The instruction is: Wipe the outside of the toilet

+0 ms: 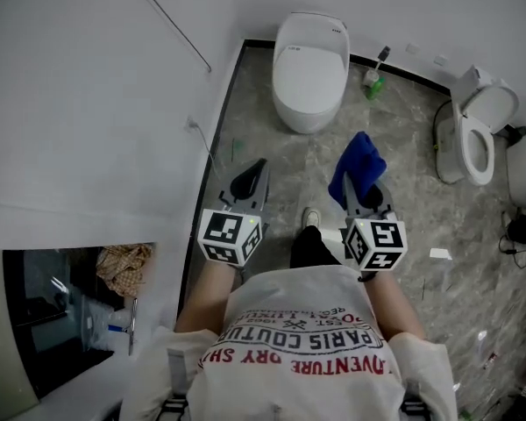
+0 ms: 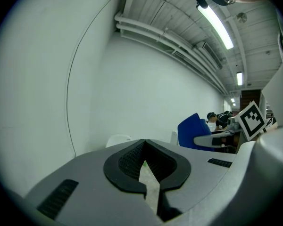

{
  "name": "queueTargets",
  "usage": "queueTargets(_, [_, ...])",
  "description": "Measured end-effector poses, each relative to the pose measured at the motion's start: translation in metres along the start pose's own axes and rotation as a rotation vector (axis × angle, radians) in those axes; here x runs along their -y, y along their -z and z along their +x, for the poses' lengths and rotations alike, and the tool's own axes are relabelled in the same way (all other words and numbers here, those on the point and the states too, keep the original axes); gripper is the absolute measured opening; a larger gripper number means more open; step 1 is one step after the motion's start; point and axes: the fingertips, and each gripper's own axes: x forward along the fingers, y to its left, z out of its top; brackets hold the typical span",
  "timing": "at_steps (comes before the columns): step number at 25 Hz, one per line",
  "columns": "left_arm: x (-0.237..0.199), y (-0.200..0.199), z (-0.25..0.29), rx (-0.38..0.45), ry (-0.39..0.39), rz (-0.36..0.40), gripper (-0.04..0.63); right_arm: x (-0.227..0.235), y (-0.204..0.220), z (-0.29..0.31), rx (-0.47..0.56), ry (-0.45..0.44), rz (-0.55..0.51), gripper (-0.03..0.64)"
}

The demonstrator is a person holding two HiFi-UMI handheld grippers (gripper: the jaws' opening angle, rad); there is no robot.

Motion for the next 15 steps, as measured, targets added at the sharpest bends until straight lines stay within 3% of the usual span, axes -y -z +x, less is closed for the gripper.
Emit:
queueTargets(7, [-0.033,-0.050,0.143,0.023,-0.060,-0.018,0.008,0.102,-0.051,0.109,-0.016,-0.034,-0.004,0.076])
queueTargets(15, [-0.074,-0.079,0.266,-0.001,-0.079,-0.028,0.008,0.180,-0.091,0.219,-0.042,-0.044,0.014,0.077])
